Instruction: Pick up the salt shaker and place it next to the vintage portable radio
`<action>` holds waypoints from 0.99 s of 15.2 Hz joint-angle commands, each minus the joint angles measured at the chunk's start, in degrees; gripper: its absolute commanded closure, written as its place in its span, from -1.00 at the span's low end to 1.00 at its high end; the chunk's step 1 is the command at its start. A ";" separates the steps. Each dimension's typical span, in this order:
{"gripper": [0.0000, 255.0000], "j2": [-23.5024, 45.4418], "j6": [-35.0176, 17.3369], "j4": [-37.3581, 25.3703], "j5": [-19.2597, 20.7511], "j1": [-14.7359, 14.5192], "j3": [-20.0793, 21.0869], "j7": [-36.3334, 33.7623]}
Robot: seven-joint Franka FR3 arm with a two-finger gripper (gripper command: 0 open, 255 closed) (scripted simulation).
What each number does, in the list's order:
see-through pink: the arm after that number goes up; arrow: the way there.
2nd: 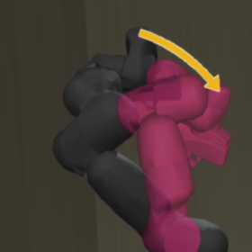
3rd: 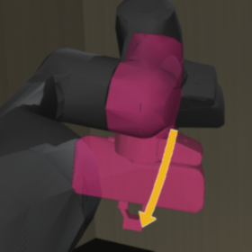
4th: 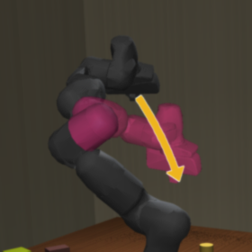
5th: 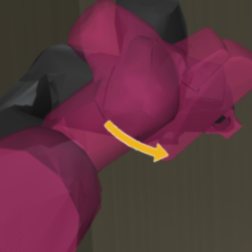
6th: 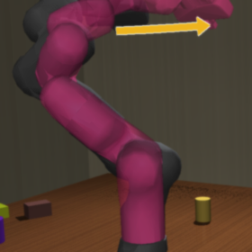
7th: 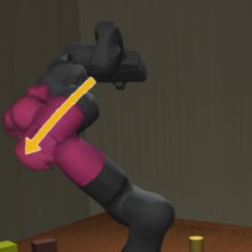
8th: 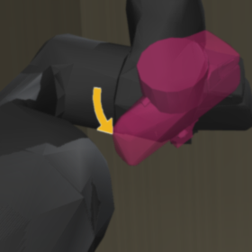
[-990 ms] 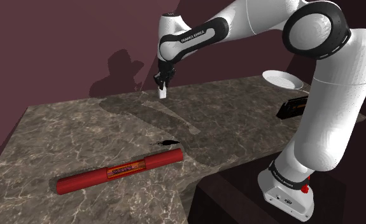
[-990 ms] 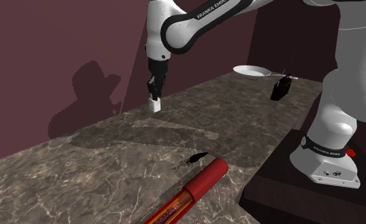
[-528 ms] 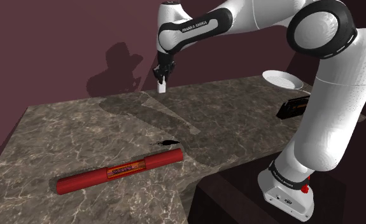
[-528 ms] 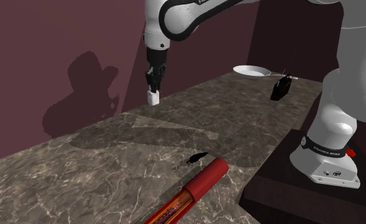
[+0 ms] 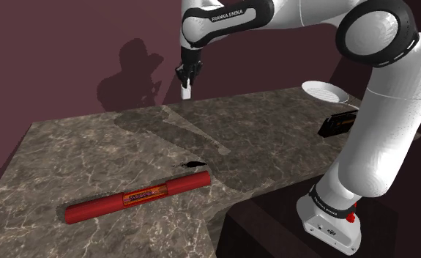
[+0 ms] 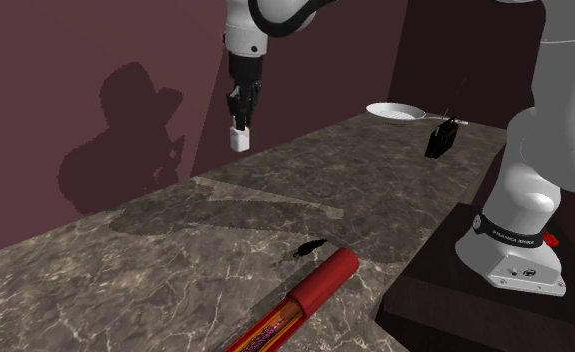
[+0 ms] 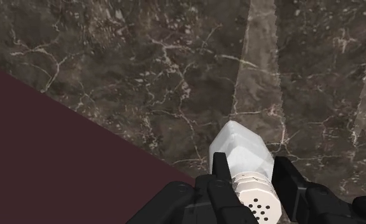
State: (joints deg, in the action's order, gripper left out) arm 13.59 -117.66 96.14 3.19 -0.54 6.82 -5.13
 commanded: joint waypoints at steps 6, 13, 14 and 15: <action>1.00 -0.34 5.21 -4.86 -0.15 -0.03 0.05 0.23; 1.00 -0.29 10.62 -10.32 -0.21 -0.12 0.10 0.38; 1.00 -0.22 11.42 -11.18 -0.21 -0.14 0.11 0.39; 1.00 -0.14 12.22 -12.06 -0.21 -0.16 0.12 0.41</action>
State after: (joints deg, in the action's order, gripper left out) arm 13.31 -106.16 84.91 2.96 -0.65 6.91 -4.69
